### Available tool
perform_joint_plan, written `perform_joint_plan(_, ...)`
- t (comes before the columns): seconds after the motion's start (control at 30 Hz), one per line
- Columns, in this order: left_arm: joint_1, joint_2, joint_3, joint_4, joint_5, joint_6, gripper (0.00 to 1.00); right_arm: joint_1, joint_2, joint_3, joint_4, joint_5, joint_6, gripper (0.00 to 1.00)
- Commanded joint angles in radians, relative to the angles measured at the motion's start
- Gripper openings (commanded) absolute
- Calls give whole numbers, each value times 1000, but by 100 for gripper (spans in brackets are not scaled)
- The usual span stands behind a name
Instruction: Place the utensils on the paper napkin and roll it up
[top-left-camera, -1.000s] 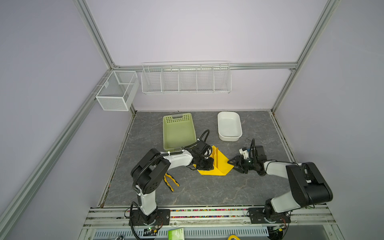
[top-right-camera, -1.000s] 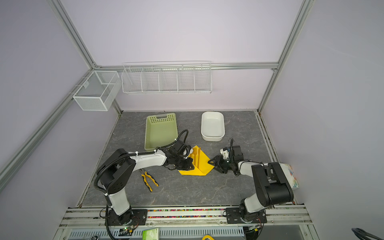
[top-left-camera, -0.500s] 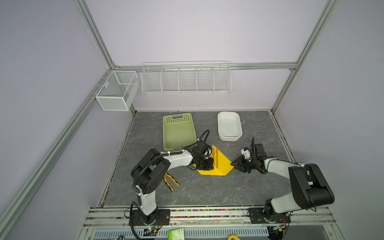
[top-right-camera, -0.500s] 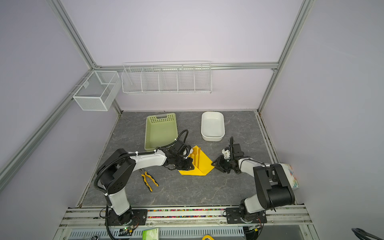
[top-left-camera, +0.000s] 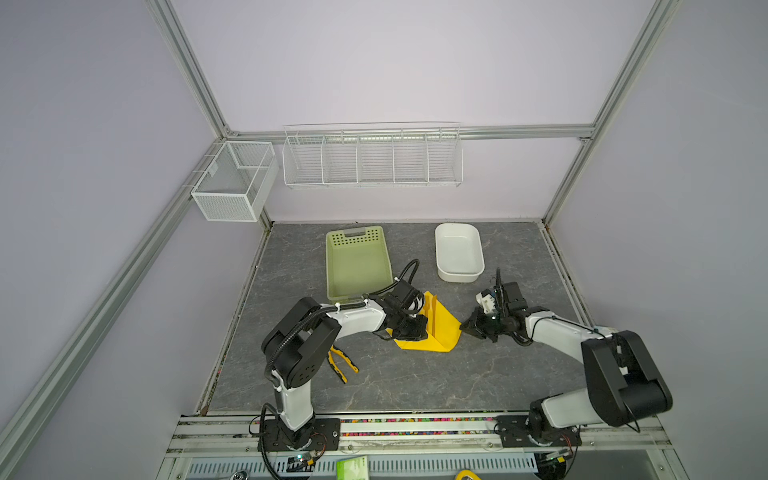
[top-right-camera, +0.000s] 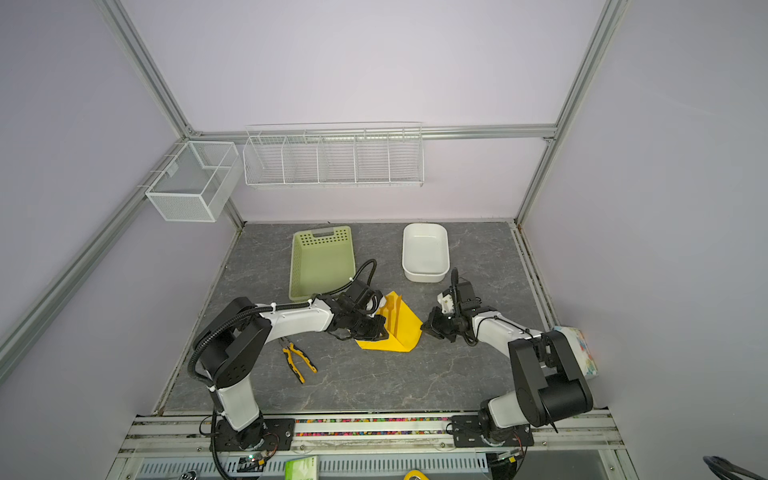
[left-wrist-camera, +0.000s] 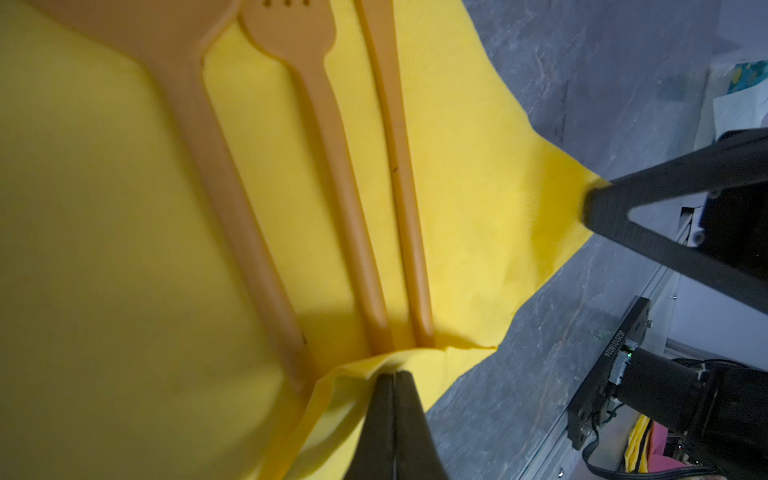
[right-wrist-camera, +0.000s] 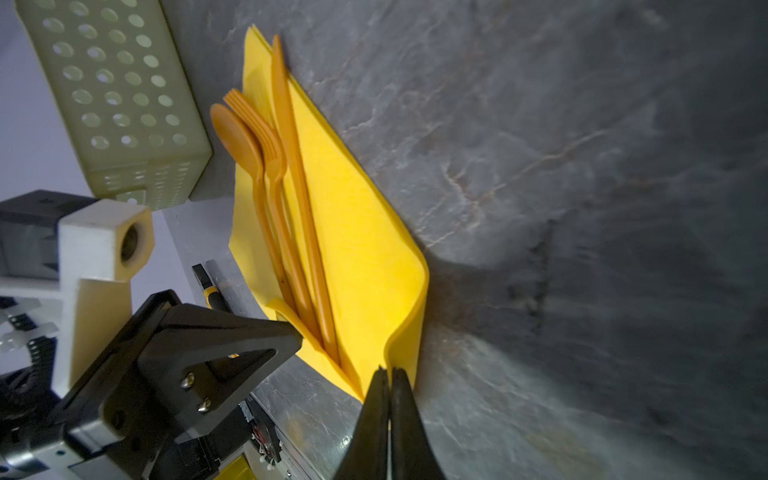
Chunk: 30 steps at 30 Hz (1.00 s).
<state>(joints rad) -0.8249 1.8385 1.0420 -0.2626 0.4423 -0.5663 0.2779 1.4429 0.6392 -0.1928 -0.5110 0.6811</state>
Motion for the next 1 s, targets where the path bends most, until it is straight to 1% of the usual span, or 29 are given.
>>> perform_joint_plan(0.0, 6, 17, 7, -6, -2, 11, 0, 38, -35, 31, -60, 62, 23, 7)
perform_joint_plan(0.1, 6, 22, 7, -6, -3, 12, 0, 58, -43, 39, -64, 77, 55, 7)
perform_joint_plan(0.27, 6, 26, 3, -3, 1, 11, 0, 87, -48, 68, -87, 98, 75, 7)
perform_joint_plan(0.6, 6, 29, 4, -1, 6, 9, 0, 175, -35, 142, -97, 134, 139, 7)
perform_joint_plan(0.97, 6, 37, 6, 5, 13, 9, 0, 258, 28, 231, -96, 159, 182, 7)
